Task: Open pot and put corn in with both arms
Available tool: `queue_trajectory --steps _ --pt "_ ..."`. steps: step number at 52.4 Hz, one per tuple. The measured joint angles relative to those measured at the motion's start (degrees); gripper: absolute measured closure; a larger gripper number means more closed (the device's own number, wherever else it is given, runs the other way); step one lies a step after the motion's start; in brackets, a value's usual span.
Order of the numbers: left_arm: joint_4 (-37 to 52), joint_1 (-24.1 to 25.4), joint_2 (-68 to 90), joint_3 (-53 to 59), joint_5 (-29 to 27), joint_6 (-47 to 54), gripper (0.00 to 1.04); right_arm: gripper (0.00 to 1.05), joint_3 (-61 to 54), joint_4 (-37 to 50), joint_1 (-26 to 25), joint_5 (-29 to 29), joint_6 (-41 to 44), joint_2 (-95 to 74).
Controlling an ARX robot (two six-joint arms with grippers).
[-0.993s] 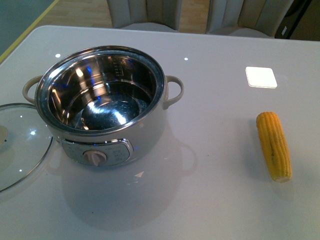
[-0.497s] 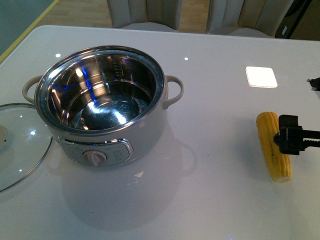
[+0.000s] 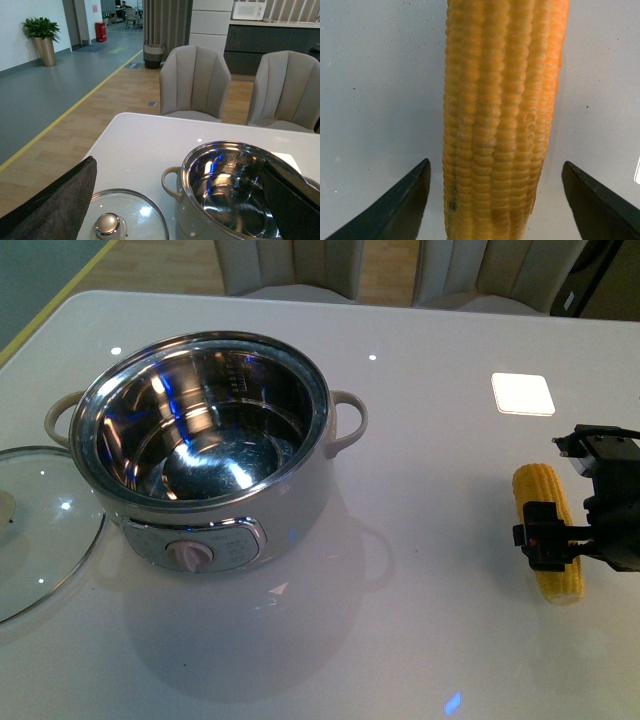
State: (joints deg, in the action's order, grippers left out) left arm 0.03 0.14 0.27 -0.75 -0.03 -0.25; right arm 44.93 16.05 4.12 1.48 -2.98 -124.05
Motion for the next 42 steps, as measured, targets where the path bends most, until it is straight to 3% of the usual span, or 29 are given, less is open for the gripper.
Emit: queue_trajectory --steps 15,33,42 --pt "0.0 0.0 0.0 0.0 0.0 0.0 0.07 0.79 -4.3 0.4 -0.8 -3.2 -1.2 6.0" --pt "0.0 0.0 0.0 0.0 0.0 0.0 0.07 0.90 -6.9 -5.1 -1.0 -10.0 -6.5 24.2" --pt "0.0 0.0 0.0 0.0 0.0 0.0 0.07 0.91 -4.2 -8.9 4.0 -12.0 -12.9 33.4"
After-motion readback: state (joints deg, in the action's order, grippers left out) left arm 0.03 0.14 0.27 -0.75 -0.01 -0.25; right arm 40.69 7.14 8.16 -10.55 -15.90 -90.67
